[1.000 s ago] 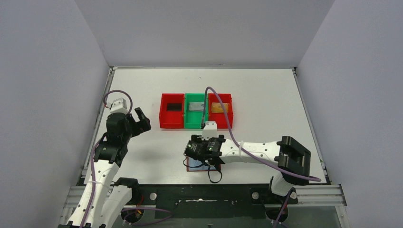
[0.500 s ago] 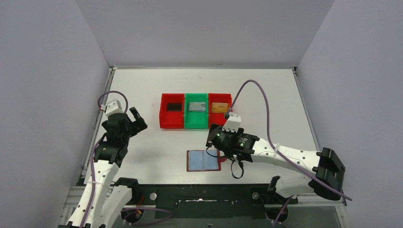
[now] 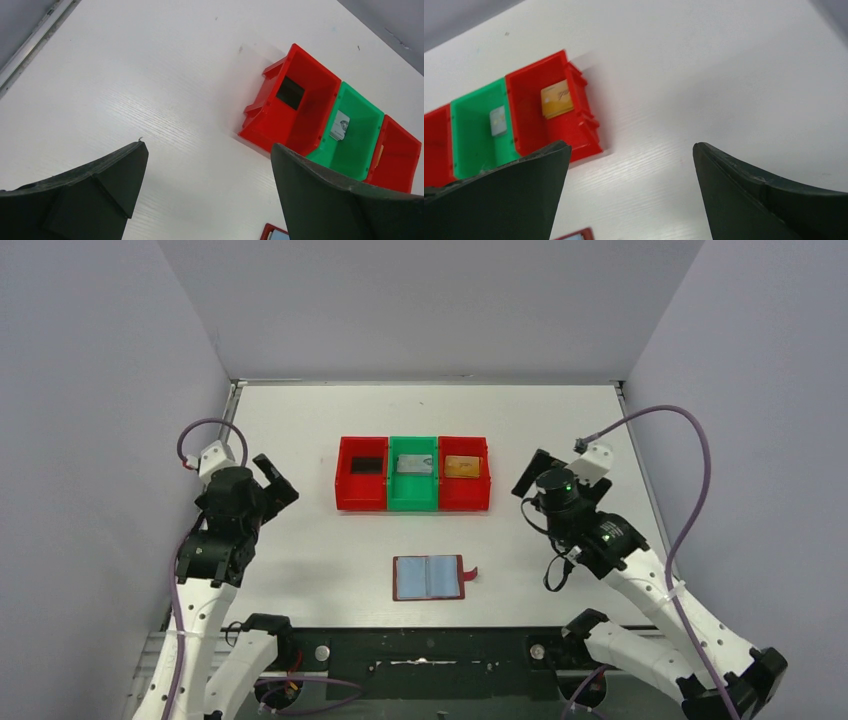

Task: Take the credit cards out of the card holder

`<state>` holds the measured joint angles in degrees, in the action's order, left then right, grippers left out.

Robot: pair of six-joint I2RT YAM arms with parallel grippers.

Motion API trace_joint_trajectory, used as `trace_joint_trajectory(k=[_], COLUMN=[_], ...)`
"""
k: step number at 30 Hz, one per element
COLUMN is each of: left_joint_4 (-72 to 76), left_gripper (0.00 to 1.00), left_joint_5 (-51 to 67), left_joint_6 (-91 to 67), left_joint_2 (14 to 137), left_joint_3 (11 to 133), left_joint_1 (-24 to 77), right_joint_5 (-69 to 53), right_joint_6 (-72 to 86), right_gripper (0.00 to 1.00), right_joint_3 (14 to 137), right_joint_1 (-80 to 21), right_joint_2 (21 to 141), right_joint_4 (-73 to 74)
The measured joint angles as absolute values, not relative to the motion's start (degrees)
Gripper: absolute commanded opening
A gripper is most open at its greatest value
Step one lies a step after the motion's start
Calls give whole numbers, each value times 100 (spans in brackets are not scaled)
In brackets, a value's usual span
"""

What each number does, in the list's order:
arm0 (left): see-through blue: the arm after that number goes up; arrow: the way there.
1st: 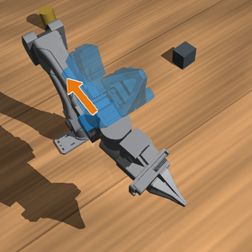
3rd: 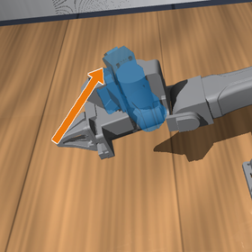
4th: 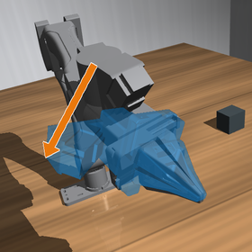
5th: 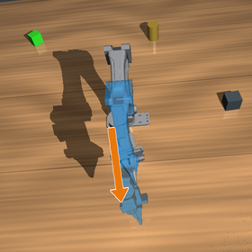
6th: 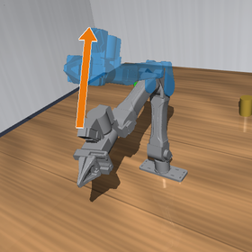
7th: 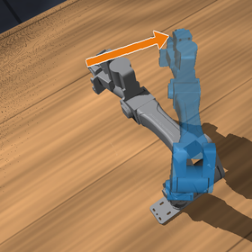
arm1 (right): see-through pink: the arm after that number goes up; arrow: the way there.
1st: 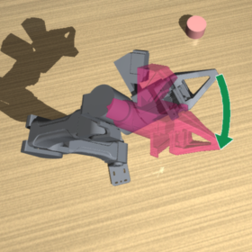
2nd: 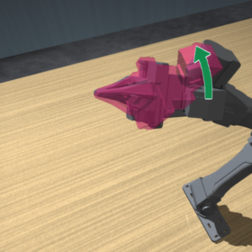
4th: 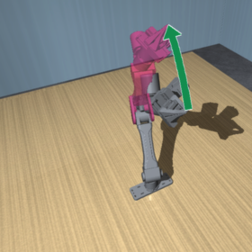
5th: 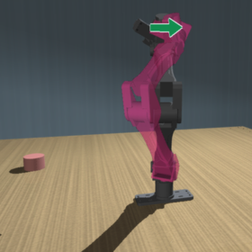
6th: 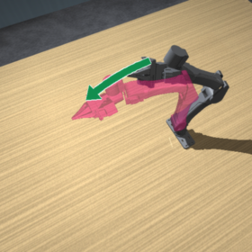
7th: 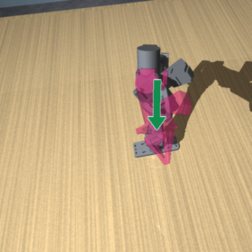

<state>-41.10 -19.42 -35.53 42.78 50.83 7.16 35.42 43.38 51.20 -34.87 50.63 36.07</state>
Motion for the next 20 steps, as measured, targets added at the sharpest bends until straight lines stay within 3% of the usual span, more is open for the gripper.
trace_joint_trajectory(k=[4, 10, 20], left_joint_4=[-4471, -4731, -4716], left_gripper=[97, 97, 97], left_joint_5=[-1944, -1968, -2126], left_joint_6=[-3546, -3336, -3057], left_joint_2=[4650, 5192, 5225], left_joint_3=[5848, 6971, 7408], left_joint_1=[716, 720, 720], right_joint_5=[3395, 2561, 871], right_joint_6=[3535, 2932, 2324], right_gripper=[98, 98, 98], right_joint_3=[5463, 6591, 5859], right_joint_1=[-2174, -578, -506], right_joint_2=[4893, 5640, 4718], right_joint_4=[3603, 3745, 3413])
